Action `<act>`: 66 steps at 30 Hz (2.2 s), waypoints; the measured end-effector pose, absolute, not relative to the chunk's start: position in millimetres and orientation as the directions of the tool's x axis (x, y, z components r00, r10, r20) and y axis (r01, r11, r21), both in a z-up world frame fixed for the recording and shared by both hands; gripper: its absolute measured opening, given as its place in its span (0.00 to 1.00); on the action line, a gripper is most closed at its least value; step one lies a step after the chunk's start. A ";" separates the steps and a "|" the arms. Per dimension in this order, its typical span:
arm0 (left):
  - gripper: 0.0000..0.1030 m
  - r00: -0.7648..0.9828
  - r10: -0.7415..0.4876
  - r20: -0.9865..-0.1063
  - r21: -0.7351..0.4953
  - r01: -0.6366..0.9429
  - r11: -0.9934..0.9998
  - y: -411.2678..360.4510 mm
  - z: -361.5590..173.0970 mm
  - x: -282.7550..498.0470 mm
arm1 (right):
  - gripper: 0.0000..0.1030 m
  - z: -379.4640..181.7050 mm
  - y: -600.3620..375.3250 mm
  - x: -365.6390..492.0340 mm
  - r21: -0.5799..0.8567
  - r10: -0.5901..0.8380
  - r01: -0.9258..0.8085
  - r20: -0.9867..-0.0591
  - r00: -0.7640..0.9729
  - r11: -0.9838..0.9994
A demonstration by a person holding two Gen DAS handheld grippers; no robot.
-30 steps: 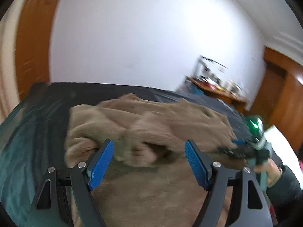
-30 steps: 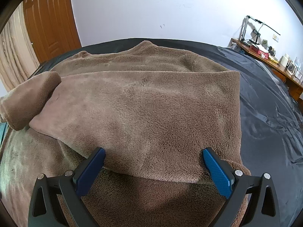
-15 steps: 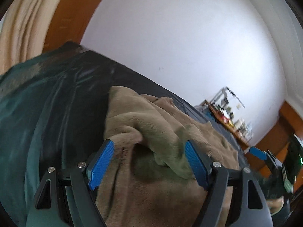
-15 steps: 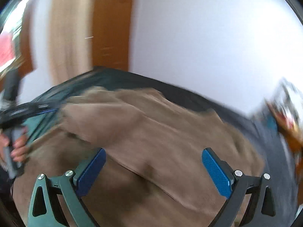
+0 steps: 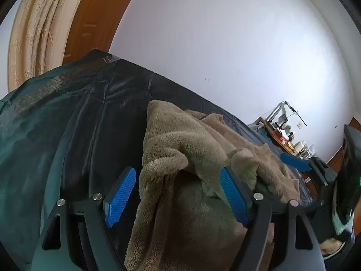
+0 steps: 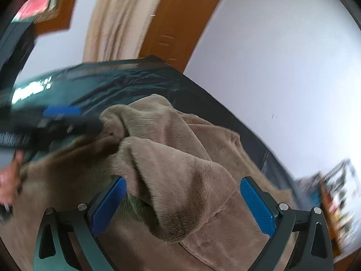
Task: Fold clothes
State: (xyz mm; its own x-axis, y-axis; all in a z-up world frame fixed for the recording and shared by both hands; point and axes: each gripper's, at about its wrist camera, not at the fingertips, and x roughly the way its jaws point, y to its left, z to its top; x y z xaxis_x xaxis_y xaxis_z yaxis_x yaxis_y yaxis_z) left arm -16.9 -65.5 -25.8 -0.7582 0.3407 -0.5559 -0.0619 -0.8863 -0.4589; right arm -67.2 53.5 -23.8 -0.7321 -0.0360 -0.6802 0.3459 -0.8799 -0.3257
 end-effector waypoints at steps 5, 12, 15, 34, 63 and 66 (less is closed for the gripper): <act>0.79 -0.748 0.329 -0.576 -0.456 -0.040 -0.889 -67.2 -29.6 -20.2 | 0.30 -21.9 98.7 -77.4 -0.134 -0.046 0.191 -0.693 -0.720 -0.972; 0.79 -0.732 0.322 -0.601 -0.447 -0.027 -0.894 -65.7 -33.4 -24.3 | 0.29 -24.7 199.2 -52.6 0.054 0.060 -0.133 -0.685 -0.726 -0.990; 0.79 -0.726 0.322 -0.607 -0.445 -0.024 -0.895 -65.6 -35.6 -26.3 | 0.30 -34.7 236.5 -35.8 0.099 0.097 -0.237 -0.714 -0.694 -0.966; 0.79 -0.707 0.311 -0.635 -0.424 -0.017 -0.906 -62.5 -41.1 -31.5 | 0.59 -38.2 307.1 -1.5 0.400 -0.088 -0.247 -0.657 -0.749 -0.883; 0.79 -0.676 0.180 -0.714 -0.342 0.112 -0.933 -71.4 -54.1 -43.0 | 0.23 -39.8 290.1 -45.5 0.341 -0.068 -0.196 -0.629 -0.775 -0.919; 0.79 -0.678 0.181 -0.713 -0.347 0.116 -0.931 -72.6 -54.5 -43.7 | 0.21 -15.8 298.4 -28.1 0.328 0.003 -0.230 -0.569 -0.822 -0.916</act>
State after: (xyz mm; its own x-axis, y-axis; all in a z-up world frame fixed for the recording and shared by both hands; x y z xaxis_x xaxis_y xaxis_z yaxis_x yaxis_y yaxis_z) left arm -43.7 -72.6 -54.5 -0.6775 0.1810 -0.7129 0.1163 -0.9307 -0.3468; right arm -28.1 298.4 -15.8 -0.8223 0.0028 -0.5691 -0.2301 -0.9162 0.3280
